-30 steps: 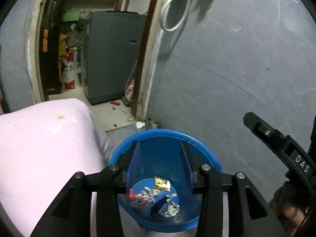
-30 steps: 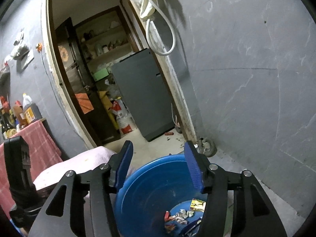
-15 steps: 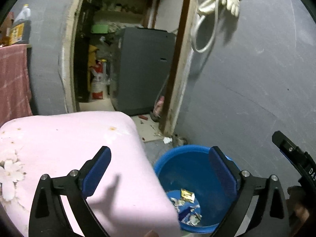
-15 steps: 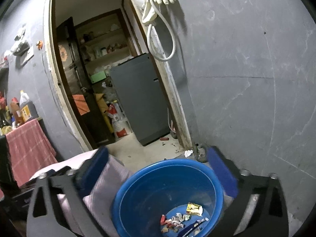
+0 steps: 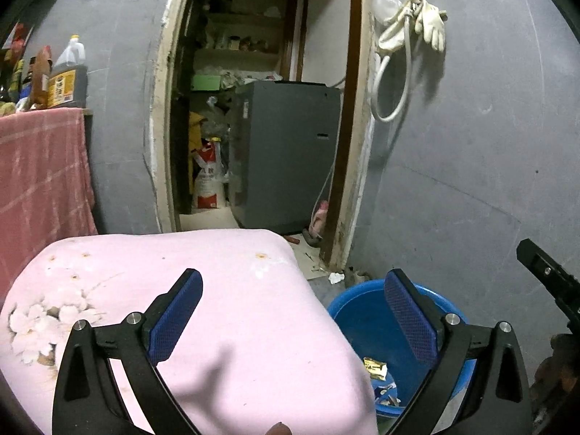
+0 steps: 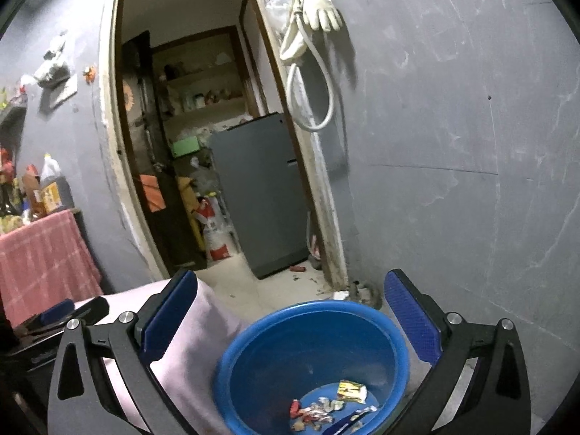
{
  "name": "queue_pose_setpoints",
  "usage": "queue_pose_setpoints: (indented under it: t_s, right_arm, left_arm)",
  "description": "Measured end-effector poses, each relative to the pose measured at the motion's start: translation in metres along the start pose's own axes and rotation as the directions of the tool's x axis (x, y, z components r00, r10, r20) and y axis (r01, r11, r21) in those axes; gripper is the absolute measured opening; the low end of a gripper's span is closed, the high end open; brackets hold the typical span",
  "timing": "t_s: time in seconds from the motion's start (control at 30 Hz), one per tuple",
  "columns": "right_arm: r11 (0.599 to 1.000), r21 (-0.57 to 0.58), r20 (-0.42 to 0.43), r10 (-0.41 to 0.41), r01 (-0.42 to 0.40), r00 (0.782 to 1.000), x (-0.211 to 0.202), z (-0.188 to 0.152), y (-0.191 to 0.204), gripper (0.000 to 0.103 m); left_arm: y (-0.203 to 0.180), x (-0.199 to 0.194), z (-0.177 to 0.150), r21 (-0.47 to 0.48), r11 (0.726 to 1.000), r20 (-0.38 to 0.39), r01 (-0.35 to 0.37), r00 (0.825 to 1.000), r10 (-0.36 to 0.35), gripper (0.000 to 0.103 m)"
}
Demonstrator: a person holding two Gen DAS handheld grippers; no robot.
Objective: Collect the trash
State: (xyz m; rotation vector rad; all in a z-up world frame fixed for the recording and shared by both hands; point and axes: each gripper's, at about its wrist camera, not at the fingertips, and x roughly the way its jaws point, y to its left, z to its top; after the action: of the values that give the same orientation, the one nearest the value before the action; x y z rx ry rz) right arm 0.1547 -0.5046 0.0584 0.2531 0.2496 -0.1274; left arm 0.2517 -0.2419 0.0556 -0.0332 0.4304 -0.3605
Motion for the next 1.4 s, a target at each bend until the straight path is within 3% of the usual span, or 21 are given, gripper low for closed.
queue_pose_setpoints:
  t_s: [0.73,1.0,1.4]
  right_arm:
    - [0.993,-0.097,0.08,0.077,-0.069,0.994,-0.096,-0.032,0.054,0.103]
    - [0.989,-0.118,0.113,0.103,-0.09,0.988,-0.123,-0.039,0.067,0.103]
    - [0.978,-0.154,0.08,0.151,-0.138,0.985,-0.16,-0.073,0.092,0.103]
  left_arm:
    - [0.037,-0.115,-0.019,-0.038,0.999,0.109,-0.024,0.994,0.028,0.099]
    - [0.037,-0.157,-0.037,0.008,0.999,0.15,-0.033,0.988,0.031,0.099]
    - [0.045,-0.205,-0.081,0.005,0.999,0.142,-0.035,0.989,0.034,0.099]
